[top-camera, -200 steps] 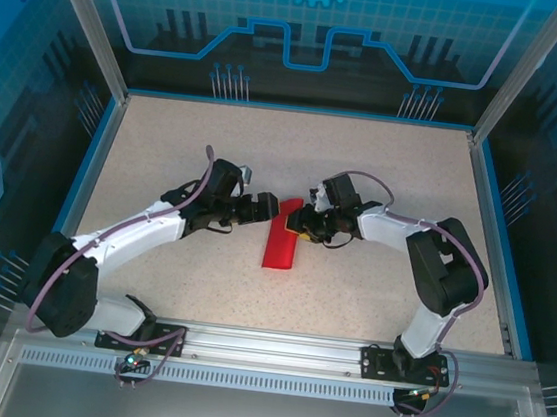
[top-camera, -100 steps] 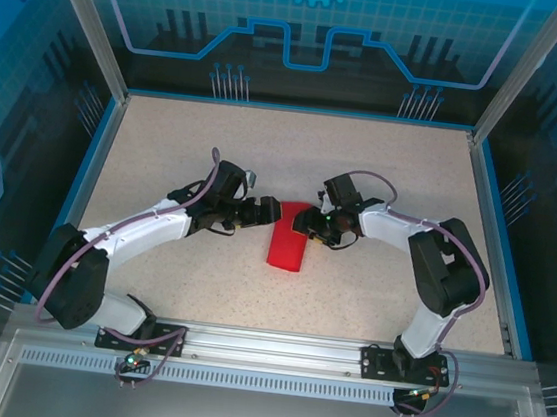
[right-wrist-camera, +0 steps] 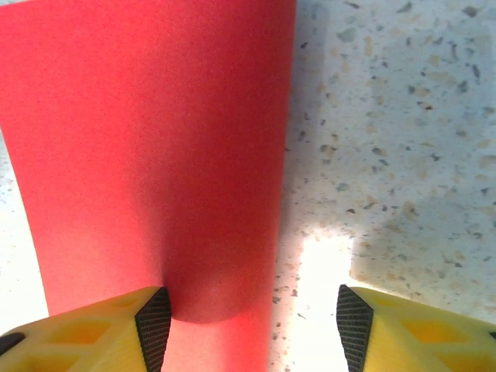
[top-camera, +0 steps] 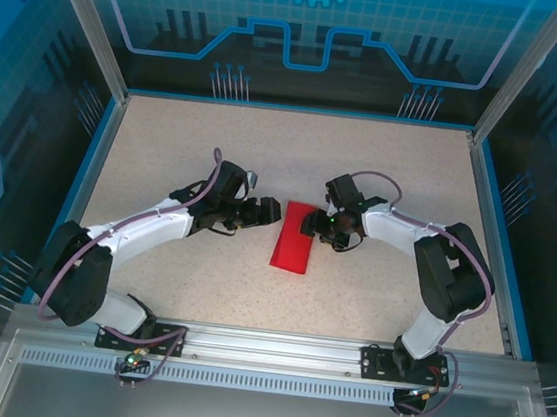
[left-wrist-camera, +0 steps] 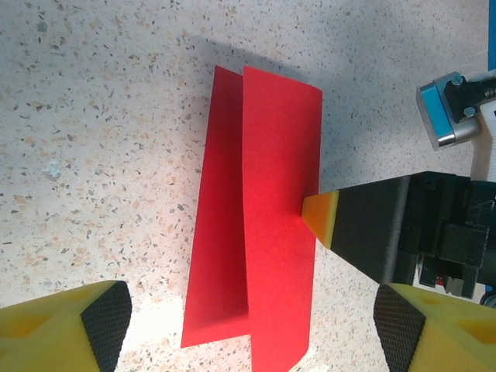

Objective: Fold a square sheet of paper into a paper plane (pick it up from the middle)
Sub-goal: Fold the square sheet of paper in half at the center of the table, then hold the square sheet of paper at the center of the table.

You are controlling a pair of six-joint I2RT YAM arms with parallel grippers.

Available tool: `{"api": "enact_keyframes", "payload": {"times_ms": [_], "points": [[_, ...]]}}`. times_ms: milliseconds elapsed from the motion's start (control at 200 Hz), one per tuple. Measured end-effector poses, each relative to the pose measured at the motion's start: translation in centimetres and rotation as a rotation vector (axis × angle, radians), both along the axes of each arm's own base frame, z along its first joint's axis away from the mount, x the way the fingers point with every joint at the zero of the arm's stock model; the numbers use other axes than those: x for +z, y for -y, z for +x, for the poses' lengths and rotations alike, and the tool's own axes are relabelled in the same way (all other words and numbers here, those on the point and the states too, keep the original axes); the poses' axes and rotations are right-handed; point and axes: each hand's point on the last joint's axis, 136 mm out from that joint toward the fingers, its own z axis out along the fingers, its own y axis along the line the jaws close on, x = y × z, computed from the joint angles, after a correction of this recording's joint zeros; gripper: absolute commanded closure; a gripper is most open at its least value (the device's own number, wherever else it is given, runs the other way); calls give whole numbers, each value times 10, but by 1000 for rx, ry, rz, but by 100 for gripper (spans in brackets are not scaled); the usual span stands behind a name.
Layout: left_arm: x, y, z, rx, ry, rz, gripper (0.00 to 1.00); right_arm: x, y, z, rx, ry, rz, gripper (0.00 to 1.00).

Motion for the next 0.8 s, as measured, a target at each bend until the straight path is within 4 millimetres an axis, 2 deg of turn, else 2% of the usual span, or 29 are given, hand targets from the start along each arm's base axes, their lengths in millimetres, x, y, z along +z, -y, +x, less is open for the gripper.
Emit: {"api": "enact_keyframes", "payload": {"times_ms": [375,800], "points": [[-3,1,2,0,1,0,17,-11,2,-1,-63,-15,-55,38],[-4,1,2,-13,7,10,21,-11,0,1,-96,-15,-72,36]]}}
